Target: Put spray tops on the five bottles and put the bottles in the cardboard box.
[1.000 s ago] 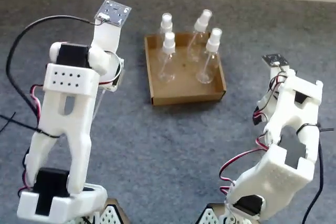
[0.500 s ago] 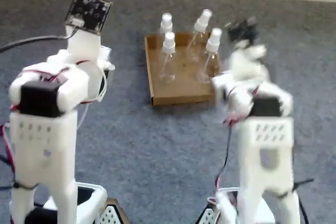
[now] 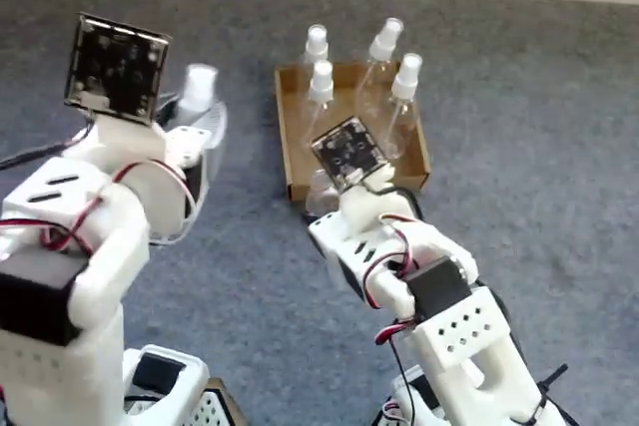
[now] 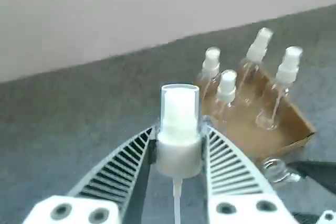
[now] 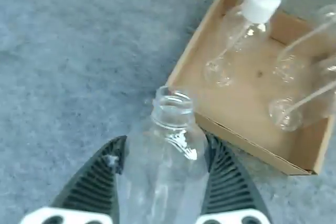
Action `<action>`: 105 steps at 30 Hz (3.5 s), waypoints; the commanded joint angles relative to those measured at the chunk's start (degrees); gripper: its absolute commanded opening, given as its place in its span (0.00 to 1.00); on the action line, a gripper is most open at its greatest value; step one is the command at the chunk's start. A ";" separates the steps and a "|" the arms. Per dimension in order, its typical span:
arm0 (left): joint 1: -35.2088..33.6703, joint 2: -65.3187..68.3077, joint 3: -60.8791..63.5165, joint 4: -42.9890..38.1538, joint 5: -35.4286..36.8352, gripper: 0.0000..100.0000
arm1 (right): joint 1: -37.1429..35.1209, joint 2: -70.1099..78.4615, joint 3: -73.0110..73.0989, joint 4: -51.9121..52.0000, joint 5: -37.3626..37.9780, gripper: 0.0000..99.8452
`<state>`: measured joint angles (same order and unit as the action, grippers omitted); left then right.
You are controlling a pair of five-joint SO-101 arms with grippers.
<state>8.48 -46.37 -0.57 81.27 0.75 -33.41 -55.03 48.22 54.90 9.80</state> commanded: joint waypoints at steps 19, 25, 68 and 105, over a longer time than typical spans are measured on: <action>19.82 -2.59 4.62 -30.95 4.92 0.01 | -3.74 -29.76 31.96 -29.58 -2.90 0.00; 24.66 -2.51 11.21 -38.68 5.01 0.01 | -3.82 -37.05 33.63 -29.41 -2.90 0.00; 21.32 1.98 27.74 -26.64 4.66 0.10 | 2.68 -40.92 33.54 -29.32 -5.89 0.00; 17.27 11.12 10.95 -15.65 -6.95 0.14 | 2.51 -40.92 33.63 -29.23 -5.71 0.00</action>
<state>24.75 -34.86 9.54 62.64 -4.53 -31.56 -94.95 82.42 27.12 4.18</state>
